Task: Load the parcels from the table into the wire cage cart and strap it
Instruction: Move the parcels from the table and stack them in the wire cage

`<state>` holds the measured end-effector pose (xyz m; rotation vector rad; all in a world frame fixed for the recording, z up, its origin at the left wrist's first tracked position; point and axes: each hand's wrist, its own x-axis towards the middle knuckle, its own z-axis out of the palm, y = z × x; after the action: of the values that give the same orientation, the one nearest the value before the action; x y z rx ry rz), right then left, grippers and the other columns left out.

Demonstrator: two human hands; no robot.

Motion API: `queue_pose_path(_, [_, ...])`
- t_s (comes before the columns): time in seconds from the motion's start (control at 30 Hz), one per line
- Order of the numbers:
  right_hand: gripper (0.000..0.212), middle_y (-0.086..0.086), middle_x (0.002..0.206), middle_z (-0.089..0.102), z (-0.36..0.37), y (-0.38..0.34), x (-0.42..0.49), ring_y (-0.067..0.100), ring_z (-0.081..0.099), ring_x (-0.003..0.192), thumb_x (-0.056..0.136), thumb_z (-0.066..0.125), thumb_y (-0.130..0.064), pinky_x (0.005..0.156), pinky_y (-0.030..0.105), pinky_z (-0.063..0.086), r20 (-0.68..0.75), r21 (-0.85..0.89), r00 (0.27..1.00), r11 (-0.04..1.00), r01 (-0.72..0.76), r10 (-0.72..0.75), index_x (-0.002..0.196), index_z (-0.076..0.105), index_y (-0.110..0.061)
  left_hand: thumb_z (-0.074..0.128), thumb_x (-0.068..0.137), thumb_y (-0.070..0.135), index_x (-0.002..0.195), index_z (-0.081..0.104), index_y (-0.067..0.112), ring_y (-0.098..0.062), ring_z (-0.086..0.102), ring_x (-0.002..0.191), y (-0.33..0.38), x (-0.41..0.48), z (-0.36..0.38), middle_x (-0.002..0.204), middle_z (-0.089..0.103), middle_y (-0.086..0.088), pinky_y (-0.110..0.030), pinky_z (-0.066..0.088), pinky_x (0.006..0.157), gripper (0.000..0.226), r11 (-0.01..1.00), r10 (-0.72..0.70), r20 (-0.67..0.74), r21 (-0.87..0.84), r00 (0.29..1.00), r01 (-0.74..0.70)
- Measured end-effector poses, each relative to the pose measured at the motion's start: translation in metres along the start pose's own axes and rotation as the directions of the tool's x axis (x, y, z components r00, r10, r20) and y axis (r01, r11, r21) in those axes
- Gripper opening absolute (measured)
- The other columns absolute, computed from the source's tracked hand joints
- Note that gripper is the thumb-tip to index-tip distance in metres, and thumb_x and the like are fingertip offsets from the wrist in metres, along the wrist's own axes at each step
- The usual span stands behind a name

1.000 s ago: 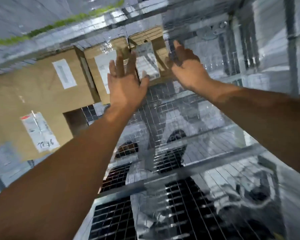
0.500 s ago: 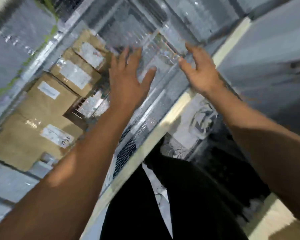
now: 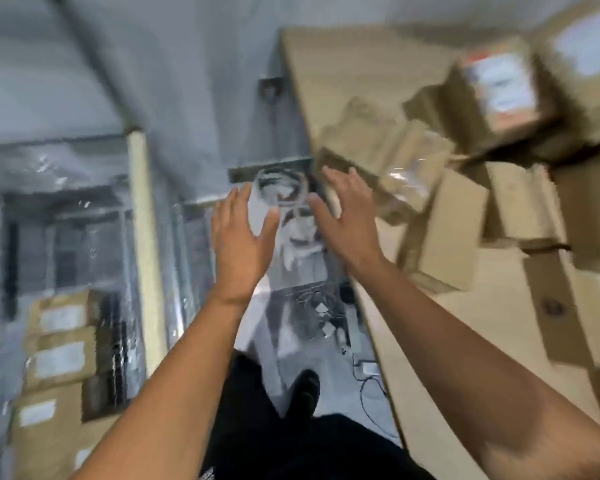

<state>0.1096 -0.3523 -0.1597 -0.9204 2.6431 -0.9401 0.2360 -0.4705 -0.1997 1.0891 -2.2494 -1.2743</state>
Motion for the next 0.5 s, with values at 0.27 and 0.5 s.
queue_pose_path(0.27, [0.058, 0.008, 0.154, 0.051, -0.198, 0.156, -0.125, 0.032, 0.034, 0.150, 0.100, 0.061, -0.044, 0.123, 0.051, 0.025, -0.348, 0.077, 0.883, 0.949, -0.307, 0.314, 0.149, 0.053, -0.015, 0.056, 0.101, 0.050, 0.155, 0.042, 0.019, -0.024, 0.031, 0.149, 0.162, -0.091, 0.160, 0.159, 0.040, -0.007, -0.047, 0.028, 0.124, 0.064, 0.962, 0.272, 0.300, -0.095, 0.914, -0.255])
queue_pose_path(0.5, [0.064, 0.000, 0.154, 0.046, -0.249, 0.240, -0.183, 0.021, 0.037, 0.144, 0.097, 0.051, -0.062, 0.120, 0.048, 0.034, -0.420, 0.242, 0.692, 0.808, -0.538, 0.587, 0.152, 0.046, -0.029, 0.054, 0.101, 0.055, 0.155, 0.042, 0.027, -0.022, 0.033, 0.149, 0.213, -0.117, 0.237, 0.162, 0.035, -0.001, -0.052, 0.034, 0.121, 0.062, 0.935, 0.341, 0.494, -0.089, 0.800, -0.343])
